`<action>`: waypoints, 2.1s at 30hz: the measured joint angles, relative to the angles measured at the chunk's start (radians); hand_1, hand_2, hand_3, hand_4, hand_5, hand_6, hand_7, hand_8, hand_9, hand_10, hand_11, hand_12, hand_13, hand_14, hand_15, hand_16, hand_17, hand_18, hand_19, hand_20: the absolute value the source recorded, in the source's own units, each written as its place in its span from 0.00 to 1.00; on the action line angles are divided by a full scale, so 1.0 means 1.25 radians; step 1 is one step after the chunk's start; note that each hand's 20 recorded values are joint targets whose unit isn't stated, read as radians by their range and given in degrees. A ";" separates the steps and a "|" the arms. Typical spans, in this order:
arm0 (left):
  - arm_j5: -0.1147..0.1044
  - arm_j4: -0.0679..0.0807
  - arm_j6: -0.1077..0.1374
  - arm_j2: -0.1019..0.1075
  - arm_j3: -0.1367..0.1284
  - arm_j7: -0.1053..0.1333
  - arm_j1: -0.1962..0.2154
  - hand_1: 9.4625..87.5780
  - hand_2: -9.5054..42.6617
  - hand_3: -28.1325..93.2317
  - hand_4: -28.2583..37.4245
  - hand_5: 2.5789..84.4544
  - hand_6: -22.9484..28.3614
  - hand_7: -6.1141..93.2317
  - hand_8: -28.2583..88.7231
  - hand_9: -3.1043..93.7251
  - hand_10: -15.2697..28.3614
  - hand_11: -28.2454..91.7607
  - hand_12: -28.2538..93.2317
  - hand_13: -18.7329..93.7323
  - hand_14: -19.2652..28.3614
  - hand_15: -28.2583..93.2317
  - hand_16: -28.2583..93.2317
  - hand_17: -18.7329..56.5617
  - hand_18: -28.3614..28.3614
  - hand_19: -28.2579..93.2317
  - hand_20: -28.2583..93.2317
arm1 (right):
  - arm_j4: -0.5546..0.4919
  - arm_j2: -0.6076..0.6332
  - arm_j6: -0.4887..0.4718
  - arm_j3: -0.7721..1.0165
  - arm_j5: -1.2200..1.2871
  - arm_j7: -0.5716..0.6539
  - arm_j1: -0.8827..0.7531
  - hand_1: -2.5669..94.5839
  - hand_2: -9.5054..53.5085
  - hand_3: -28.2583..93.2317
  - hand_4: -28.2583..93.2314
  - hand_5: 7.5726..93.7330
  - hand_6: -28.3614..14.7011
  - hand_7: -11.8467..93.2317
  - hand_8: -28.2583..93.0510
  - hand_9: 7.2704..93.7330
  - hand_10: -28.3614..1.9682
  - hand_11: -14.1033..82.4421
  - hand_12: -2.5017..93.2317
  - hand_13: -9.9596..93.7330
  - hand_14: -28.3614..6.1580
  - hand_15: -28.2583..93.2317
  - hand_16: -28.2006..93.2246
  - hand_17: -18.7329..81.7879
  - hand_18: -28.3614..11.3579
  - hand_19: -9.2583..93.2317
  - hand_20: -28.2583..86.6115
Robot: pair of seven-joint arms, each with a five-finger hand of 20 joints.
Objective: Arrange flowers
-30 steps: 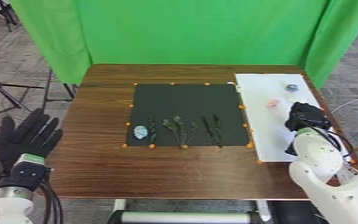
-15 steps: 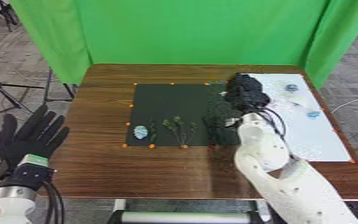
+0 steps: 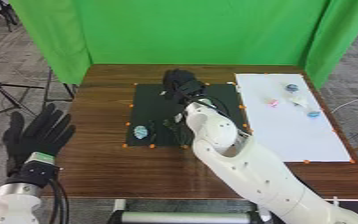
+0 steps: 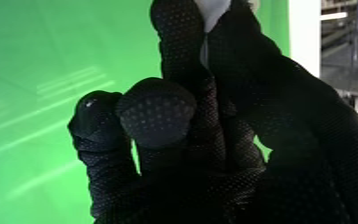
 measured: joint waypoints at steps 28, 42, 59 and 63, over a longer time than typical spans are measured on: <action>0.005 0.014 -0.002 0.042 0.031 -0.008 -0.064 0.20 0.45 0.79 0.00 0.43 0.59 0.17 0.17 0.34 0.66 0.40 0.29 0.34 0.67 0.48 0.16 0.18 0.70 0.46 0.30 | 0.214 -0.069 0.063 -0.200 -0.011 0.015 0.120 0.63 0.00 0.83 0.00 0.69 0.62 0.47 0.26 0.85 0.62 0.25 0.43 0.80 0.62 0.73 0.54 0.56 0.11 0.93 0.59; 0.002 0.019 0.003 0.042 0.040 0.000 -0.073 0.20 0.45 0.79 0.00 0.44 0.59 0.18 0.17 0.33 0.66 0.41 0.29 0.32 0.66 0.49 0.16 0.19 0.69 0.46 0.30 | 0.182 -0.068 0.048 -0.177 0.098 0.031 0.110 0.56 0.00 0.87 0.00 0.60 0.60 0.42 0.19 0.68 0.46 0.38 0.25 0.75 0.61 0.73 0.56 0.53 0.11 0.91 0.58; -0.001 0.018 0.010 0.042 0.039 0.001 -0.073 0.21 0.45 0.79 0.00 0.43 0.59 0.19 0.17 0.33 0.66 0.42 0.29 0.33 0.68 0.51 0.15 0.18 0.70 0.46 0.30 | 0.143 -0.065 0.045 -0.157 0.106 0.035 0.089 0.50 0.00 0.86 0.01 0.65 0.57 0.46 0.25 0.68 0.43 0.38 0.22 0.75 0.51 0.77 0.48 0.53 0.10 0.90 0.58; -0.001 0.018 0.010 0.039 0.037 0.000 -0.072 0.21 0.45 0.79 0.00 0.44 0.59 0.19 0.17 0.33 0.66 0.42 0.29 0.33 0.68 0.51 0.15 0.18 0.70 0.46 0.30 | 0.108 -0.050 0.020 -0.151 0.095 0.036 0.082 0.46 0.03 0.87 0.02 0.64 0.56 0.40 0.24 0.66 0.40 0.36 0.22 0.74 0.49 0.77 0.48 0.52 0.08 0.90 0.58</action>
